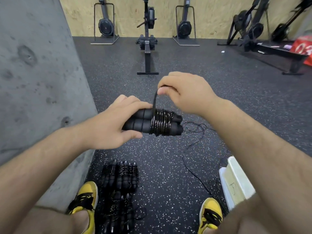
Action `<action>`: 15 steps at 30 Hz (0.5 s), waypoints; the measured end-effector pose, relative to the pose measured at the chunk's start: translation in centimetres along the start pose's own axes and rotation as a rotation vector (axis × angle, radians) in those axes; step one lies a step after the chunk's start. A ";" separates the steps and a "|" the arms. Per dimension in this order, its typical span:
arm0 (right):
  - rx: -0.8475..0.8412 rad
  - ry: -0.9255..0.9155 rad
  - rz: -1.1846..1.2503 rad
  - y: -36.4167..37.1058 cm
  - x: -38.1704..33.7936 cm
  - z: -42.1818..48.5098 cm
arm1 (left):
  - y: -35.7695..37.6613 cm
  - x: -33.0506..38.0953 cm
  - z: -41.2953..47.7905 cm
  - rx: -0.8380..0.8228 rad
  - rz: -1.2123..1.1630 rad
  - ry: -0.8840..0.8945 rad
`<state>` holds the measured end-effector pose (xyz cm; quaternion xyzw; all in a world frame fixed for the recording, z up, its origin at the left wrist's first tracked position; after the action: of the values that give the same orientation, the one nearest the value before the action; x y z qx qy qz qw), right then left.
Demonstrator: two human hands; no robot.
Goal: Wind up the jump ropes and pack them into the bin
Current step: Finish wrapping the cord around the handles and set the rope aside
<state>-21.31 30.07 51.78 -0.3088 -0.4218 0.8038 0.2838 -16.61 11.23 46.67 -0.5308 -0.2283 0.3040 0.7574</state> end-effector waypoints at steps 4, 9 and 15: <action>-0.083 -0.010 0.117 0.6 1.2 -0.5 | -1.9 2.2 -0.4 0.083 -0.179 -0.017; -0.256 0.253 0.406 6.6 -1.6 -2.5 | -2.3 1.4 0.4 0.244 -0.206 -0.102; -0.328 0.298 0.379 9.4 -5.0 -2.8 | -0.5 -4.3 0.8 0.179 0.103 -0.273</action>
<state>-17.84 23.41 43.78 -0.5385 -0.4344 0.7094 0.1339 -20.10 8.56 47.29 -0.4262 -0.2736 0.4306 0.7470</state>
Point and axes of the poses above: each hand's wrist, its own z-axis towards the middle knuckle, its own y-axis out of the palm, x = y × z, the point moved 5 cm from there along z, towards the middle knuckle, and after that the axes turned 15 degrees about z, right-handed, at the moved point
